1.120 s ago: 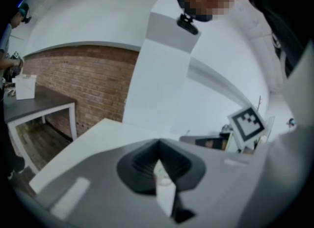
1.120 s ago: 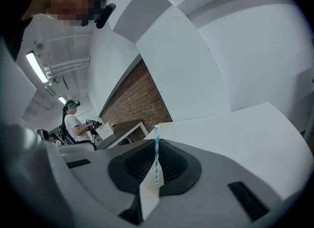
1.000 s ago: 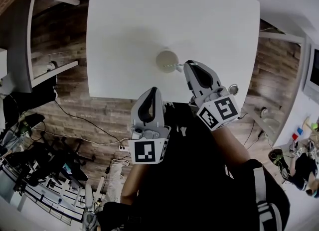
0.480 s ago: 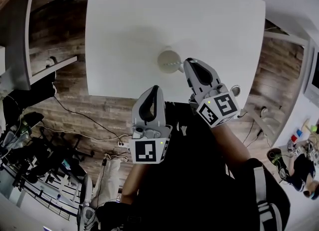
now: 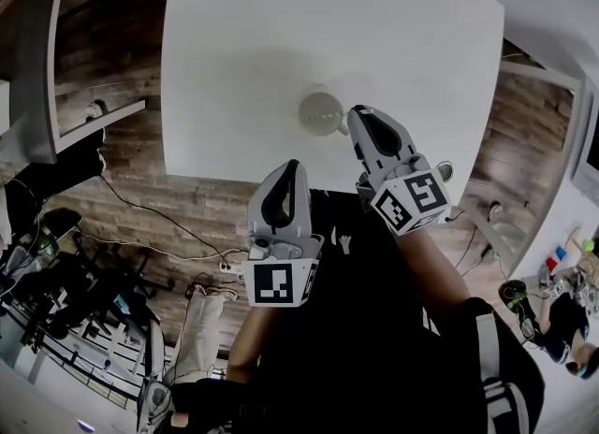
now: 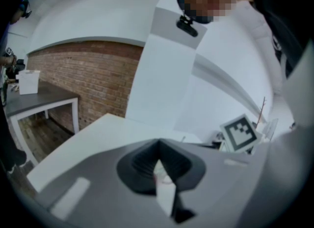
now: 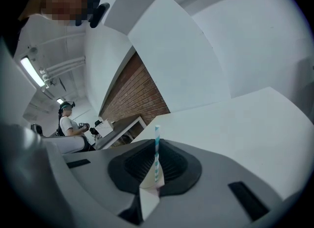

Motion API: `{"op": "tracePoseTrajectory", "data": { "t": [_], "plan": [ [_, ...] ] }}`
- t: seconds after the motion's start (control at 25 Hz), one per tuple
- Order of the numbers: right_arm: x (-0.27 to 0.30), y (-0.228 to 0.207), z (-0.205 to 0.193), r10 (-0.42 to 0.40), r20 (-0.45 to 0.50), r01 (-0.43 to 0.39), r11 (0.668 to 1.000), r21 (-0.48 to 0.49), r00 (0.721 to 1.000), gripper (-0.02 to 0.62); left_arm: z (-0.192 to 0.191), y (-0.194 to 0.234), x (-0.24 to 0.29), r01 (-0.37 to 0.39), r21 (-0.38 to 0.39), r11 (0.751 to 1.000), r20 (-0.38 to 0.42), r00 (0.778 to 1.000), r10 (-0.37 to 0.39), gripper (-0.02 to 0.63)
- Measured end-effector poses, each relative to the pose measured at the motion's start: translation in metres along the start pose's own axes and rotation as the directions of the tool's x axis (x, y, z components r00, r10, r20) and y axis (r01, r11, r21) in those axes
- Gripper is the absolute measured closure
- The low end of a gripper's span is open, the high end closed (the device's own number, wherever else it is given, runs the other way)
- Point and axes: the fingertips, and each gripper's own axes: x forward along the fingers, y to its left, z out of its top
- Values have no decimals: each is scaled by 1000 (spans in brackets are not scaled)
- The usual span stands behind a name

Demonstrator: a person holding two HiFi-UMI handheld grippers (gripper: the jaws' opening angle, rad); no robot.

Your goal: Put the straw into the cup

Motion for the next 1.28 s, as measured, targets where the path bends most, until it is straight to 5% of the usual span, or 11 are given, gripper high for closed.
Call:
{"op": "tracePoseTrajectory", "data": {
  "t": [1.28],
  "plan": [
    [-9, -21, -5, -33, 6, 33, 998, 55, 999, 571, -2, -8, -7, -11, -7, 1000, 4, 1000, 11, 601]
  ]
}}
